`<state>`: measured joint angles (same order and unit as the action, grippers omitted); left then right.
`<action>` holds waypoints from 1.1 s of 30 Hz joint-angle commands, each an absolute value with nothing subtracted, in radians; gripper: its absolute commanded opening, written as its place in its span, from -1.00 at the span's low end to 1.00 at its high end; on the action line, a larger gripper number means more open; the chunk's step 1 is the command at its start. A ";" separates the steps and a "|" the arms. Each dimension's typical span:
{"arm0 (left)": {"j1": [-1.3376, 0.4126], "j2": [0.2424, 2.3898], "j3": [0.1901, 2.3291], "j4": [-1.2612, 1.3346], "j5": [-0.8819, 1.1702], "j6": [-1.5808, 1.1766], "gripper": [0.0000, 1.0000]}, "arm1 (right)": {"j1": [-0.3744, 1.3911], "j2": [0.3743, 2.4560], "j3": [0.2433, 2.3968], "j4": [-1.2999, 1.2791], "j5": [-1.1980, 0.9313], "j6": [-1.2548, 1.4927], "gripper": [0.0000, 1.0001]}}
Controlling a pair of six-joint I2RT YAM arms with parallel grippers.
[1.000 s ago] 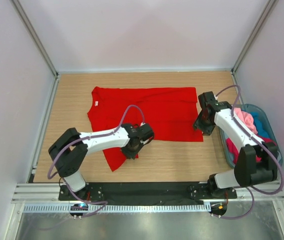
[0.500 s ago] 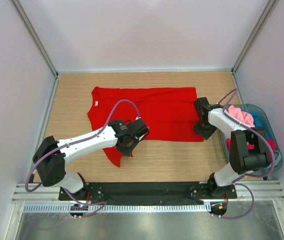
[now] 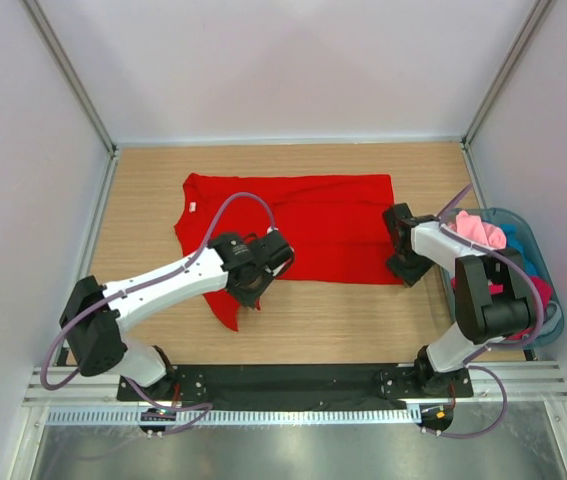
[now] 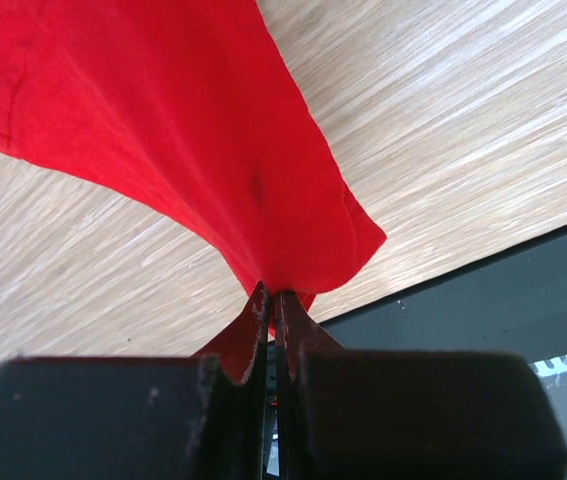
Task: Fold and stack the t-shirts
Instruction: Fold the tshirt
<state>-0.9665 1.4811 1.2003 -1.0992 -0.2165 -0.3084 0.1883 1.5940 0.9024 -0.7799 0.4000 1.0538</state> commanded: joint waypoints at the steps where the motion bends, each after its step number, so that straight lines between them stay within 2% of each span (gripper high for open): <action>1: -0.959 1.453 1.242 -1.131 -0.227 -0.302 -1.00 | 0.196 1.575 0.881 -0.776 0.469 1.100 -0.05; 5: -0.954 1.450 1.252 -1.135 -0.224 -0.305 -1.00 | 0.196 1.578 0.873 -0.741 0.491 1.091 -0.17; 8: -0.951 1.450 1.264 -1.146 -0.241 -0.307 -0.99 | 0.195 1.580 0.873 -0.724 0.492 1.072 -0.62; 9: -0.951 1.450 1.269 -1.147 -0.245 -0.305 -1.00 | 0.195 1.585 0.876 -0.733 0.494 1.071 -0.91; 10: -0.948 1.450 1.273 -1.153 -0.252 -0.304 -0.99 | 0.196 1.582 0.880 -0.747 0.500 1.069 -0.98; 17: -0.910 1.420 1.316 -1.175 -0.285 -0.298 -0.99 | 0.196 1.433 0.899 -0.811 0.476 0.980 -0.98; 21: -0.862 1.430 1.333 -1.187 -0.313 -0.272 -1.00 | 0.195 1.428 0.943 -0.836 0.462 0.948 -0.98; 27: -0.729 1.450 1.385 -1.166 -0.327 -0.187 -0.99 | 0.195 1.498 1.044 -0.835 0.456 0.888 -0.98; 33: -0.634 1.561 1.511 -1.103 -0.327 -0.098 -0.99 | 0.193 1.633 1.204 -0.870 0.476 0.824 -0.98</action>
